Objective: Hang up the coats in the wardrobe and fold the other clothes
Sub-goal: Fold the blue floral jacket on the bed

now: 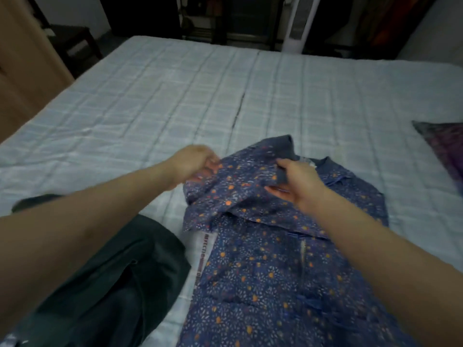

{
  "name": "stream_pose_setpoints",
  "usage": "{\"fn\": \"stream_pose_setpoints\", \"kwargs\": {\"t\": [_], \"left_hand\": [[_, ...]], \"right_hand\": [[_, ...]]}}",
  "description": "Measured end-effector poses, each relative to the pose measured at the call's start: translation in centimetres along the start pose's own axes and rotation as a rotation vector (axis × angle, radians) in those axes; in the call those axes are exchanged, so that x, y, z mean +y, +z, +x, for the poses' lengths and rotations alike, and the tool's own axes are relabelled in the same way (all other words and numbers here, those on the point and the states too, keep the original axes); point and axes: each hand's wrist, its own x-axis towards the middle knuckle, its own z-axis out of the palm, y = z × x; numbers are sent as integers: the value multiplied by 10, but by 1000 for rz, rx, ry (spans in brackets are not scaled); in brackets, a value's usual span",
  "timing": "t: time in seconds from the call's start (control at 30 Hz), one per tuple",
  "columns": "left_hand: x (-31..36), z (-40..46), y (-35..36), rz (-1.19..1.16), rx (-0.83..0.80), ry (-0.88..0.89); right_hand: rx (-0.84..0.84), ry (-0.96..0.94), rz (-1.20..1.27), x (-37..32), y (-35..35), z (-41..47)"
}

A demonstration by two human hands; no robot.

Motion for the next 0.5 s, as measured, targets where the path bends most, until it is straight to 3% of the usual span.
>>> {"fn": "stream_pose_setpoints", "kwargs": {"t": [0.07,0.13,0.2,0.4,0.5], "left_hand": [[-30,23,29,359,48,99],[-60,41,62,563,-46,82],[-80,53,97,607,-78,78],[-73,82,174,778,31,208],[-78,89,193,965,133,313]], "right_hand": [[57,69,3,-2,-57,15],[139,130,-105,2,-109,27],[219,146,-171,5,-153,38],[377,57,-98,16,-236,57],[540,7,-429,42,-265,64]]}}
